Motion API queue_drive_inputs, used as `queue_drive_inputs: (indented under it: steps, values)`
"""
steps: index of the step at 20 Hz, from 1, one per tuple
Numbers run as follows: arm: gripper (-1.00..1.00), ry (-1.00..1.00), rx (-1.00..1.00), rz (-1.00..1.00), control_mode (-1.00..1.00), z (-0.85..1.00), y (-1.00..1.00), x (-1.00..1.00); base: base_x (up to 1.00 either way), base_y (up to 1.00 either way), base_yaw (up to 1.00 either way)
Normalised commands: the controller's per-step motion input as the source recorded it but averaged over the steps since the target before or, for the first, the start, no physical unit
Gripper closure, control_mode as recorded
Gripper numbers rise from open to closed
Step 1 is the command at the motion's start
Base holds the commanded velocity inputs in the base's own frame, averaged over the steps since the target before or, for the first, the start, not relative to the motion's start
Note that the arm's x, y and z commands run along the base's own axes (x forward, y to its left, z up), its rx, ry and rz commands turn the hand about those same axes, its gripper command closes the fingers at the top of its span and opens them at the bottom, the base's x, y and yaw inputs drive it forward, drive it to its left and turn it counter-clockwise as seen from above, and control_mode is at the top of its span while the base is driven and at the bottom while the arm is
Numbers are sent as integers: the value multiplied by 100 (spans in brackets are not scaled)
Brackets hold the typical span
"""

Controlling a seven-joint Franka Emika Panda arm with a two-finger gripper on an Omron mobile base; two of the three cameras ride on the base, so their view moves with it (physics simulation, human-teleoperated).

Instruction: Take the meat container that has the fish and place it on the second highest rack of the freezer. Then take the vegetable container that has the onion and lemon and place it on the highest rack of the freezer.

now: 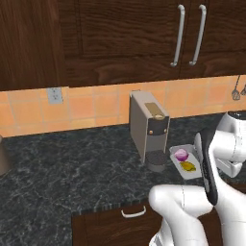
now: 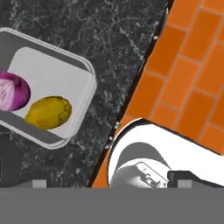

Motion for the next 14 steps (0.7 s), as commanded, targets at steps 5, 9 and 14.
queue_drive_inputs:
  steps: [5,9,14]
  values:
    - [-100,3,0,-14,-100,-31,-16,42,0,0,0]
    - [-100,4,0,-9,-100,-27,-9,38,0,0,0]
    - [-100,4,0,-7,-100,-29,-11,42,0,0,0]
